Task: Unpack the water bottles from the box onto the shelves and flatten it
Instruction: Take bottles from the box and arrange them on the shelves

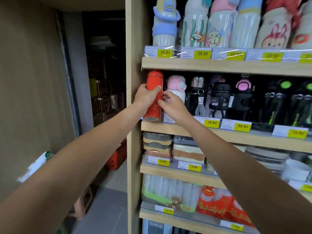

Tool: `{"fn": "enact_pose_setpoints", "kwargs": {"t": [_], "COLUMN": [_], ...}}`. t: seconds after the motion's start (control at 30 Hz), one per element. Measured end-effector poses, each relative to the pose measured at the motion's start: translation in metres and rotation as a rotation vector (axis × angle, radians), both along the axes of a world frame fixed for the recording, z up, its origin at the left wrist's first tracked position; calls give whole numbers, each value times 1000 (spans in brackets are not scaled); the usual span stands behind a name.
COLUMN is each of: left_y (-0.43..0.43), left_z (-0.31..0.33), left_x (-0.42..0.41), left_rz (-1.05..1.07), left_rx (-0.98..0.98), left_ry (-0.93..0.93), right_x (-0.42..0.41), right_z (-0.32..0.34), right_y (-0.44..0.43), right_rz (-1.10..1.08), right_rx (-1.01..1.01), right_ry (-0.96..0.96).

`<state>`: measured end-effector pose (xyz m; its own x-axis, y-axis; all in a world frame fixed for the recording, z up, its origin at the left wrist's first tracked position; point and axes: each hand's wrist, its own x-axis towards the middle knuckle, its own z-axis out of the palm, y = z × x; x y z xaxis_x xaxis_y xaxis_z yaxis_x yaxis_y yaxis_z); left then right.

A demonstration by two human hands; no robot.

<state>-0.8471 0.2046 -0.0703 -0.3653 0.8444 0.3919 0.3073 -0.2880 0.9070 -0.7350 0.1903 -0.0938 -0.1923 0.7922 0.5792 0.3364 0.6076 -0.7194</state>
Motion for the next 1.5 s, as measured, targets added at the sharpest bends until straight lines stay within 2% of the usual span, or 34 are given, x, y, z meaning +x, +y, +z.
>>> {"fn": "enact_pose_setpoints", "kwargs": {"t": [0.1,0.23,0.57,0.77,1.1,1.3,1.4,1.47,1.5], "left_y": [14,30,55,56,60,63,53,42,38], "left_z": [5,11,6,-3,-29,-26,-34,-45,-49], "left_x": [1,2,5,0,-4,-13,-5,6,10], "left_rz": [46,70,-13,-86,-180,-211,-88,93,116], "left_rx": [23,22,141,204,85,6,21,178,265], "left_ry": [156,254,119,32,62,130,196,302,333], "right_x": [5,12,19,21,20,20,13,11,11], "right_z": [-1,-4,-10,-14,-25,-33,-34,-33,-32], "right_y": [8,16,33,35,40,45,47,48,48], "right_rz": [-67,-150,-254,-421,-581,-661,-665,-670,-667], "right_rx": [27,21,56,142,195,127,123,114,113], "right_ry": [-18,-61,-8,-10,-106,-145,-171,-117,-83]}}
